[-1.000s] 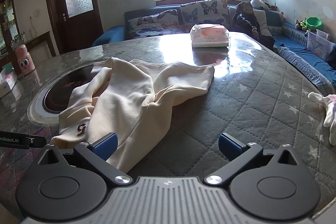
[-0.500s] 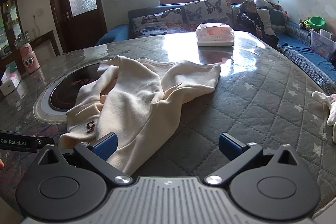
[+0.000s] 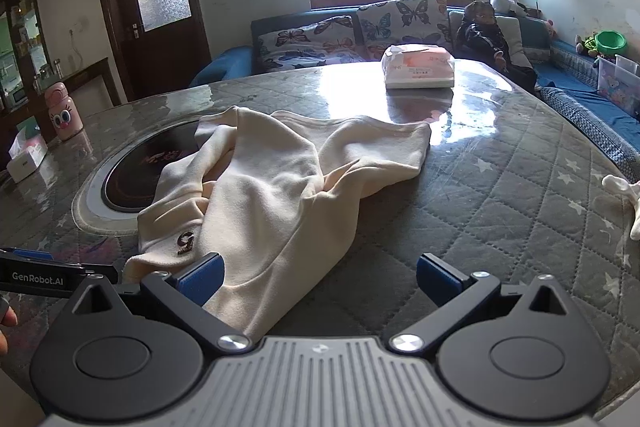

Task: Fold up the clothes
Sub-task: 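Move both grippers over the crumpled cream sweatshirt toward its sleeve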

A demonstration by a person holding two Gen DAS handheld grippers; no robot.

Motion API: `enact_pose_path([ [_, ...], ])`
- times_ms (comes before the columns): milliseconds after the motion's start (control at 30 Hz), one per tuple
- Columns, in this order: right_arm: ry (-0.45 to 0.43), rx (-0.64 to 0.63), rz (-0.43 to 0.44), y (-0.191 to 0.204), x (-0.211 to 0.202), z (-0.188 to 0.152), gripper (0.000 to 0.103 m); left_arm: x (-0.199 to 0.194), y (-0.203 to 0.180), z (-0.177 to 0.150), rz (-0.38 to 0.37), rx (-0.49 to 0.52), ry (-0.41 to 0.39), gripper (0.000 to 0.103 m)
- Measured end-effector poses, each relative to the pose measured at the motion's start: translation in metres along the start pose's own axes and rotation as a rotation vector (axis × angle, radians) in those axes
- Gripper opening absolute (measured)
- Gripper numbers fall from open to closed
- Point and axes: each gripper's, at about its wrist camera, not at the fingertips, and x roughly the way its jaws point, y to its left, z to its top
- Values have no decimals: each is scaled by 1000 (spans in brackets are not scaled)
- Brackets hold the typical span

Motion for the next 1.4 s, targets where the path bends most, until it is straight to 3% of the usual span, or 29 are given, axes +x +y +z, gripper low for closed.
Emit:
enact_pose_path([
  [1400,1,-22,58,12,9,7,103,3,-16,11,8,62,-17,103],
])
